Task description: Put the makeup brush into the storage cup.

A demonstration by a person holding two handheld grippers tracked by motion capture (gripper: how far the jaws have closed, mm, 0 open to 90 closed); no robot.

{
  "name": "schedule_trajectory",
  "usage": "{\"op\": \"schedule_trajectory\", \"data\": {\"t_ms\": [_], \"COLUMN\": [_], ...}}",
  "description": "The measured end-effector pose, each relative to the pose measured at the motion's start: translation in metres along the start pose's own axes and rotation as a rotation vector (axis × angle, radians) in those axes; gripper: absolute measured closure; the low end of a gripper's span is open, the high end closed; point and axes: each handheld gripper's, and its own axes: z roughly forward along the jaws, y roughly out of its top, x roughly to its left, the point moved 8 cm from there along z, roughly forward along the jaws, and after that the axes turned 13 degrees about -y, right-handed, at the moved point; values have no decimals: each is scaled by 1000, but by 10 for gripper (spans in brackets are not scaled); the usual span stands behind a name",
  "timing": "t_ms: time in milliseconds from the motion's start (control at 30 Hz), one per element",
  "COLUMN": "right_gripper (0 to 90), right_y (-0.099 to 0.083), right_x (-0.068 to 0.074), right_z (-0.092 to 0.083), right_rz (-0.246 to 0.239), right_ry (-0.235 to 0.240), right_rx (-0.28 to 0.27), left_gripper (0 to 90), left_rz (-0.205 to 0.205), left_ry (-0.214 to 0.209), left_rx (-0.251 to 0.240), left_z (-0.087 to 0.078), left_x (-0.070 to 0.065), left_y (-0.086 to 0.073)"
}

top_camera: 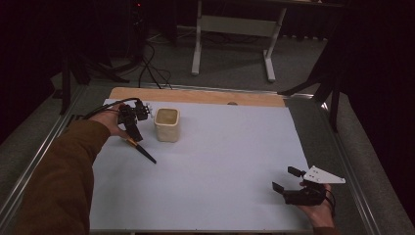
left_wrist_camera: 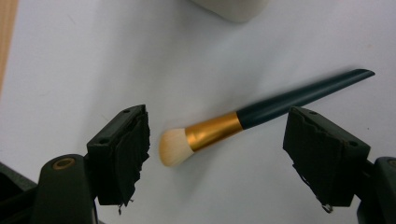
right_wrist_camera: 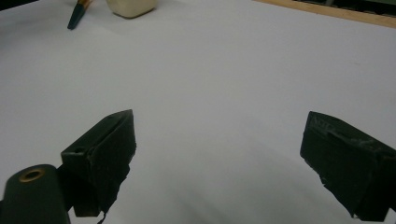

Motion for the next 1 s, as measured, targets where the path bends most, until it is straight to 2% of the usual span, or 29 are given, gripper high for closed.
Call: {"op": "schedule_trajectory", "data": {"t_ms": [167, 367, 500, 567, 800, 900, 1000], "right_gripper": [100, 100, 100, 100, 100, 100, 100], "right_y": [0, 0, 0, 0, 0, 0, 0], "right_x": [-1, 1, 0, 0, 0, 1, 0], "right_z": [0, 1, 1, 1, 1, 1, 0], "right_rz": [1, 0, -2, -2, -2, -2, -1], "right_ry": [2, 2, 0, 1, 2, 3, 2], "right_rx": [-1, 2, 1, 2, 3, 3, 3], "left_gripper": [228, 229, 233, 233, 255, 266, 279], "left_rz": [-9, 2, -13, -4, 13, 25, 21], "left_ry": [-12, -23, -33, -32, -27, -24, -27], "left_rx": [13, 33, 31, 51, 50, 68, 71], "left_z": [10, 18, 28, 31, 40, 45, 50], "left_x": [-1, -3, -3, -3, -4, -4, -4], "left_y": [-6, -9, -14, -16, -13, -12, -15]}}
